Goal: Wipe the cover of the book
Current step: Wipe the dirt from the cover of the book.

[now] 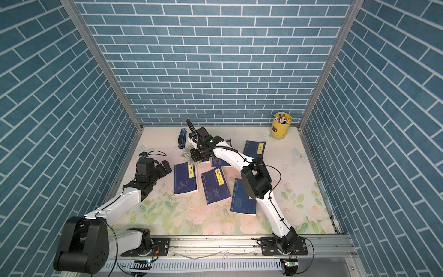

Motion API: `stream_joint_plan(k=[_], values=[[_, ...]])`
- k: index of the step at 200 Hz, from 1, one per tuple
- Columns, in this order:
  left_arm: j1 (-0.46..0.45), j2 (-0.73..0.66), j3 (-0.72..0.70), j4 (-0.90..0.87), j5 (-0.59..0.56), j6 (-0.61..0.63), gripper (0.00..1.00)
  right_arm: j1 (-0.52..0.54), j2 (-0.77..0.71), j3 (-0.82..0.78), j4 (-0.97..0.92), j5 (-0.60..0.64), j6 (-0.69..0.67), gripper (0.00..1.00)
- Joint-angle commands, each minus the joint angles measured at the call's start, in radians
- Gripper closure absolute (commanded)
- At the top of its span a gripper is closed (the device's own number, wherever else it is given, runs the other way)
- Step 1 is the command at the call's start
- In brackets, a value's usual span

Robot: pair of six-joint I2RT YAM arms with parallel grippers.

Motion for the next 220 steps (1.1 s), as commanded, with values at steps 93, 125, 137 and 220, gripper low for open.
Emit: stream_joint_plan(k=[93, 125, 137, 220], values=[[0.007, 0.036, -0.003, 0.053, 0.038, -0.025, 0.01, 0.077, 0.074, -0.159, -0.047, 0.065, -0.039, 1.00], [0.006, 0.043, -0.008, 0.061, 0.041, -0.026, 0.01, 0.110, -0.012, -0.327, -0.017, 0.100, -0.033, 1.00], [0.006, 0.047, -0.009, 0.065, 0.042, -0.027, 0.01, 0.122, -0.045, -0.384, -0.017, 0.105, -0.028, 1.00], [0.006, 0.069, -0.005, 0.085, 0.053, -0.030, 0.02, 0.121, -0.081, -0.474, 0.015, 0.059, 0.031, 1.00]])
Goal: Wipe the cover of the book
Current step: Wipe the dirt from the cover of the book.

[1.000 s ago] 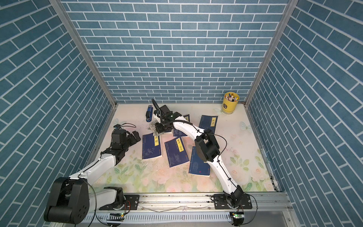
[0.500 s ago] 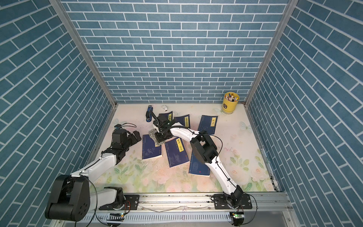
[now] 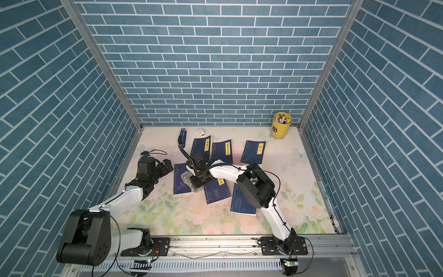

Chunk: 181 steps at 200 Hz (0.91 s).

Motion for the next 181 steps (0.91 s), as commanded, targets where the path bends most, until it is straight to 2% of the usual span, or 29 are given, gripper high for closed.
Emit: stream_joint_plan(k=[1, 40, 60, 71, 88, 135, 160, 181], values=[[0.005, 0.006, -0.004, 0.012, 0.009, -0.003, 0.02, -0.022, 0.103, 0.046, -0.109, 0.011, 0.017, 1.00], [0.005, -0.017, 0.000, 0.000, 0.016, -0.003, 0.02, -0.102, 0.284, 0.368, -0.200, 0.009, 0.005, 1.00], [0.005, -0.028, 0.002, -0.010, 0.013, -0.002, 0.02, -0.105, 0.366, 0.526, -0.282, -0.003, -0.024, 1.00], [0.005, -0.033, 0.003, -0.015, 0.011, -0.001, 0.02, -0.097, 0.383, 0.563, -0.320, -0.019, -0.034, 1.00], [0.005, -0.047, -0.001, -0.019, 0.005, -0.004, 0.02, -0.073, 0.340, 0.481, -0.298, -0.023, -0.041, 1.00], [0.005, -0.038, 0.003, -0.017, -0.013, 0.004, 0.01, 0.010, 0.109, 0.056, -0.152, -0.007, -0.010, 1.00], [0.005, -0.022, 0.002, -0.004, -0.004, 0.000, 0.01, 0.038, 0.039, -0.055, -0.147, 0.001, 0.004, 1.00], [0.005, -0.020, -0.001, 0.001, -0.001, -0.003, 0.01, 0.040, 0.027, -0.074, -0.139, -0.003, 0.014, 1.00]])
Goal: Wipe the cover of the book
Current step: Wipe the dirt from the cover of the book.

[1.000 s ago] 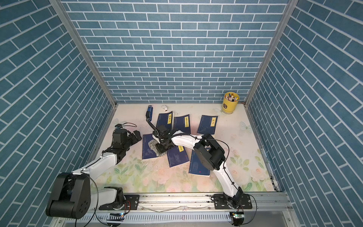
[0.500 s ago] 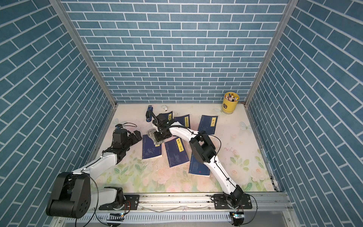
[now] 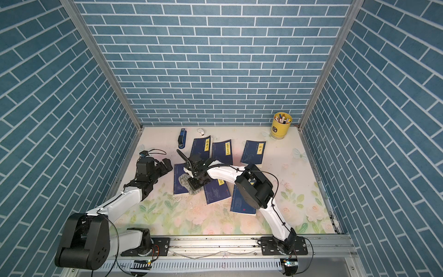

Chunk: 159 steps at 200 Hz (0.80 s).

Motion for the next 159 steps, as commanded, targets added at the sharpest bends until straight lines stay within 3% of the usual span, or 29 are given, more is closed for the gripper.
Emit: stream_joint_plan(k=[1, 39, 92, 117, 159], values=[[0.005, 0.012, -0.001, 0.005, -0.001, 0.000, 0.01, 0.001, 0.034, -0.062, -0.103, 0.025, 0.017, 1.00], [0.005, -0.007, 0.002, -0.010, 0.002, 0.003, 0.01, -0.069, 0.151, 0.123, -0.110, -0.003, 0.023, 1.00], [0.006, -0.044, -0.013, -0.021, 0.009, 0.000, 0.01, -0.114, 0.412, 0.588, -0.258, -0.024, 0.007, 1.00], [0.005, -0.061, -0.010, -0.036, -0.010, 0.006, 0.01, -0.079, 0.366, 0.514, -0.239, -0.015, -0.001, 1.00], [0.006, -0.079, -0.007, -0.051, -0.027, 0.016, 0.01, -0.019, 0.170, 0.143, -0.104, -0.021, 0.048, 1.00]])
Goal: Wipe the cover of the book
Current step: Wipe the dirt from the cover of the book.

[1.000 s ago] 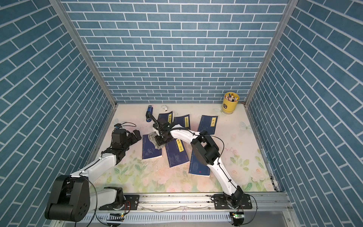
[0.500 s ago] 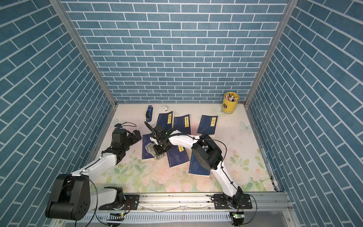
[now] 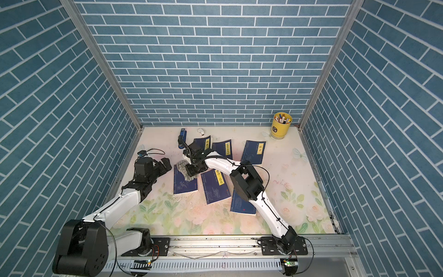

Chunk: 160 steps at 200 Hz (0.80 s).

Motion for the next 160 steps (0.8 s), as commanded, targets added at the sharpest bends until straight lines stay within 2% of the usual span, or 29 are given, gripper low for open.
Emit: stream_joint_plan(k=[1, 22, 41, 69, 103, 124, 141, 160], values=[[0.005, -0.015, -0.005, -0.026, -0.020, 0.014, 0.01, 0.051, -0.039, -0.186, -0.066, 0.024, 0.029, 1.00], [0.006, -0.009, -0.005, -0.020, -0.026, 0.015, 0.01, 0.071, -0.084, -0.258, -0.049, 0.019, 0.039, 1.00], [0.006, 0.001, -0.004, -0.014, -0.029, 0.015, 0.01, 0.070, -0.064, -0.229, -0.047, 0.023, 0.038, 1.00], [0.008, -0.006, 0.000, -0.024, -0.027, 0.015, 0.01, 0.040, 0.058, -0.038, -0.096, 0.019, 0.016, 1.00], [0.012, -0.031, -0.001, -0.040, -0.035, 0.018, 0.00, -0.011, 0.240, 0.274, -0.189, 0.018, 0.022, 1.00], [0.014, -0.044, -0.007, -0.043, -0.037, 0.012, 0.00, -0.029, 0.307, 0.400, -0.231, -0.006, 0.029, 1.00], [0.015, -0.053, -0.010, -0.046, -0.039, 0.008, 0.00, -0.022, 0.306, 0.404, -0.239, -0.021, 0.021, 1.00], [0.017, -0.055, -0.012, -0.048, -0.045, 0.009, 0.00, 0.001, 0.251, 0.307, -0.212, -0.024, 0.006, 1.00]])
